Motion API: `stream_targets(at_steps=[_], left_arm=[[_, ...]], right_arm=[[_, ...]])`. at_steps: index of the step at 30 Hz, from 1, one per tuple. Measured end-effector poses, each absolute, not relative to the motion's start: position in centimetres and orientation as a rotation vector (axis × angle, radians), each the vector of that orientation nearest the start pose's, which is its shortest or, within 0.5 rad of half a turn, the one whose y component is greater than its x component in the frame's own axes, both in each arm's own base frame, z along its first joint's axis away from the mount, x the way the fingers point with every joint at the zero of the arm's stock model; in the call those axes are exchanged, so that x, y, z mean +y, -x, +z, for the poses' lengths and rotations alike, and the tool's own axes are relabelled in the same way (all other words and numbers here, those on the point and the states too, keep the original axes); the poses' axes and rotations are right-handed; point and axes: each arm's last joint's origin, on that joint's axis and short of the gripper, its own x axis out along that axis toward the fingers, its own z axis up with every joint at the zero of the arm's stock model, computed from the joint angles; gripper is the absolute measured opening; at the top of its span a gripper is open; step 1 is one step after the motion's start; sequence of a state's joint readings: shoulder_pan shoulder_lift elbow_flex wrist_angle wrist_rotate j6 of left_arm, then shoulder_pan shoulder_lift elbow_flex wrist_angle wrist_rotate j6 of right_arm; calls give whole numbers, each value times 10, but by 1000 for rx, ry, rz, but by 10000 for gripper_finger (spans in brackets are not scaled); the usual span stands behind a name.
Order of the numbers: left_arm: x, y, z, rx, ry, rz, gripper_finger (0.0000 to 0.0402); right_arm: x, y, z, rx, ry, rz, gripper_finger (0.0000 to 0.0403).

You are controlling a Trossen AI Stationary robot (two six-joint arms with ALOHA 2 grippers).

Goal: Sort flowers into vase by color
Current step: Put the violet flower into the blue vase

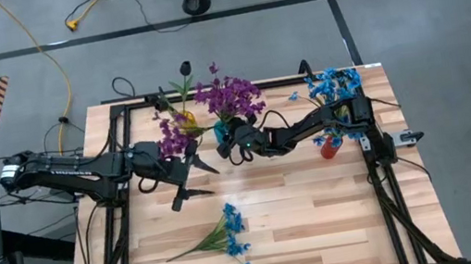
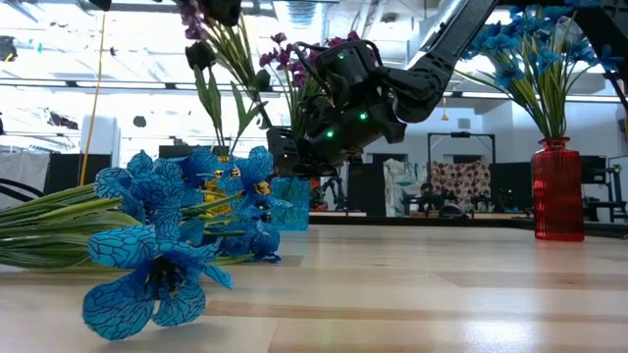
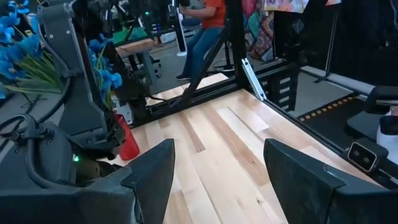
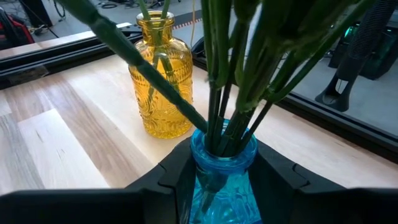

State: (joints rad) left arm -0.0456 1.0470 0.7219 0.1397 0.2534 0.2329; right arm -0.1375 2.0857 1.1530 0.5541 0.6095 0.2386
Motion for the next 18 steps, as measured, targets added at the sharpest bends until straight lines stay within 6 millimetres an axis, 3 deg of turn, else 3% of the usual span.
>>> stream_targets(at_steps=[11, 18], left_arm=[[-18, -233, 293, 148, -228, -316, 235], [-18, -233, 291, 165, -222, -316, 235]], right_arm=[[-75, -423, 138, 288, -134, -774, 166], [-75, -423, 138, 290, -131, -773, 222]])
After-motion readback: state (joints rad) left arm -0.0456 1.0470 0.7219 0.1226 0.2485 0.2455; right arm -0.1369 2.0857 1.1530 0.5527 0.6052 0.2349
